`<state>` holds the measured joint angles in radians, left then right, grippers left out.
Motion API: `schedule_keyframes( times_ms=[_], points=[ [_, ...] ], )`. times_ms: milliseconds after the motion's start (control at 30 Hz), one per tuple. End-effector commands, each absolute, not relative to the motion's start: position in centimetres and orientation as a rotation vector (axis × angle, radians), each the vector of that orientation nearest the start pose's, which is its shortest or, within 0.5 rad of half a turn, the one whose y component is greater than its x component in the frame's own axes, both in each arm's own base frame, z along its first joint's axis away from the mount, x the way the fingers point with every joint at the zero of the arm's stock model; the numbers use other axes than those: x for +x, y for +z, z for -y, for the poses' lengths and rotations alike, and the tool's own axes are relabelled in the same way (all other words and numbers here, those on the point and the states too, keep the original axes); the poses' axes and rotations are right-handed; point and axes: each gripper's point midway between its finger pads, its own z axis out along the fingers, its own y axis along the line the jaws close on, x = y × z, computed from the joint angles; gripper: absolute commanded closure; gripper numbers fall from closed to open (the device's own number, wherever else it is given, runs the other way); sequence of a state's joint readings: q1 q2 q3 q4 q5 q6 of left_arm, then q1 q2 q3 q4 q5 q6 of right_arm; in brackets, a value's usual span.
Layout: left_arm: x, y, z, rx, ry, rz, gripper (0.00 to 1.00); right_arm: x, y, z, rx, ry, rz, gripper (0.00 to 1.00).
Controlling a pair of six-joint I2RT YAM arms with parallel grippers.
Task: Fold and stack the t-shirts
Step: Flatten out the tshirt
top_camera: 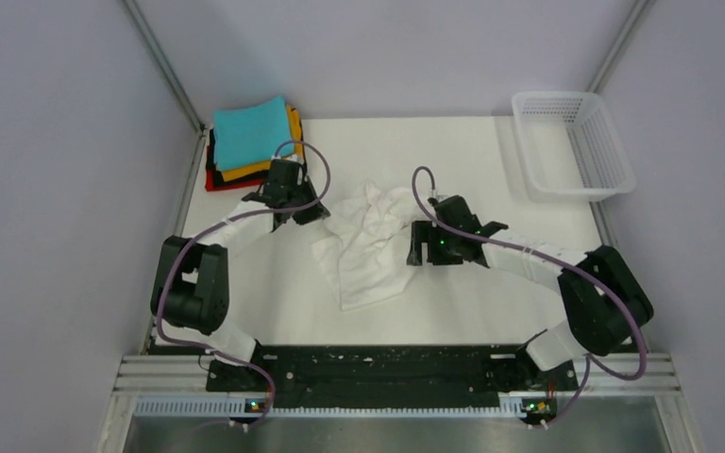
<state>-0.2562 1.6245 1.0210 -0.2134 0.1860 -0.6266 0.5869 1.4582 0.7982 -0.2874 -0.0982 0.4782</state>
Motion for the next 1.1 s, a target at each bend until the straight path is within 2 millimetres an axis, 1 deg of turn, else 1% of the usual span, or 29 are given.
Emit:
schedule_keyframes(
  times_ms=[0, 33, 67, 100, 167, 200, 267, 333, 367, 400, 467, 500, 533, 567, 633, 700, 733, 767, 833, 900, 967, 1000, 1067],
  points=[
    [39.0, 11.6, 15.8, -0.356, -0.636, -2.354, 1.00, 28.8, 5.7, -24.7, -0.095, 0.670, -2.507, 0.26],
    [39.0, 11.8, 15.8, -0.356, -0.633, -2.348, 1.00, 29.0, 5.2, -24.8, -0.082, 0.663, -2.519, 0.33],
    [39.1, 12.0, 15.6, -0.358, -0.621, -2.341, 1.00, 29.4, 5.1, -25.0, -0.074, 0.668, -2.508, 0.45],
    [39.3, 12.4, 15.3, -0.351, -0.606, -2.328, 1.00, 29.7, 4.9, -24.9, -0.062, 0.651, -2.504, 0.59],
    [39.8, 13.3, 14.5, -0.356, -0.557, -2.298, 1.00, 30.2, 5.0, -23.9, -0.041, 0.561, -2.504, 0.93],
    [40.3, 14.4, 14.0, -0.363, -0.537, -2.271, 1.00, 30.6, 5.3, -22.8, -0.041, 0.482, -2.503, 1.00],
    [41.2, 16.8, 12.9, -0.374, -0.503, -2.202, 1.00, 31.6, 6.7, -19.8, -0.019, 0.306, -2.470, 1.00],
    [42.0, 19.8, 12.1, -0.376, -0.489, -2.114, 1.00, 32.5, 9.3, -17.8, 0.014, 0.292, -2.417, 1.00],
    [42.4, 21.5, 11.4, -0.386, -0.462, -2.058, 1.00, 33.0, 10.8, -16.8, 0.034, 0.307, -2.383, 1.00],
    [42.8, 23.2, 11.0, -0.387, -0.451, -2.007, 1.00, 33.6, 12.5, -15.8, 0.046, 0.315, -2.338, 1.00],
    [43.0, 27.1, 10.5, -0.378, -0.452, -1.897, 1.00, 34.7, 16.6, -14.0, 0.047, 0.285, -2.241, 1.00],
    [43.0, 29.3, 10.4, -0.362, -0.466, -1.834, 1.00, 35.0, 18.8, -13.1, 0.020, 0.249, -2.202, 1.00],
    [43.1, 32.1, 10.5, -0.338, -0.490, -1.752, 1.00, 35.7, 22.2, -12.7, 0.003, 0.224, -2.133, 1.00],
    [42.9, 34.4, 10.6, -0.313, -0.513, -1.689, 1.00, 36.0, 25.1, -12.4, -0.021, 0.206, -2.078, 1.00],
    [41.9, 39.4, 10.7, -0.272, -0.548, -1.567, 1.00, 36.4, 30.5, -12.0, -0.067, 0.184, -1.984, 1.00],
    [40.8, 43.7, 10.6, -0.229, -0.559, -1.478, 1.00, 36.2, 35.9, -11.8, -0.112, 0.175, -1.893, 1.00],
    [40.0, 46.7, 10.6, -0.201, -0.573, -1.403, 1.00, 36.0, 38.2, -11.6, -0.126, 0.170, -1.850, 1.00],
    [39.3, 48.7, 10.6, -0.179, -0.578, -1.358, 1.00, 35.8, 40.6, -11.3, -0.139, 0.157, -1.800, 1.00],
    [37.8, 52.0, 10.5, -0.140, -0.587, -1.278, 1.00, 34.9, 44.7, -10.6, -0.173, 0.132, -1.721, 1.00],
    [36.2, 54.5, 10.5, -0.102, -0.595, -1.214, 1.00, 34.0, 47.7, -9.9, -0.192, 0.101, -1.671, 1.00],
    [35.0, 56.4, 10.2, -0.084, -0.589, -1.164, 1.00, 33.1, 50.1, -9.5, -0.203, 0.094, -1.632, 1.00],
    [34.3, 57.1, 10.1, -0.074, -0.585, -1.144, 1.00, 32.6, 51.0, -9.6, -0.215, 0.107, -1.616, 1.00],
    [32.9, 58.2, 9.8, -0.051, -0.575, -1.113, 1.00, 31.4, 52.0, -10.1, -0.261, 0.147, -1.599, 1.00]
  ],
)
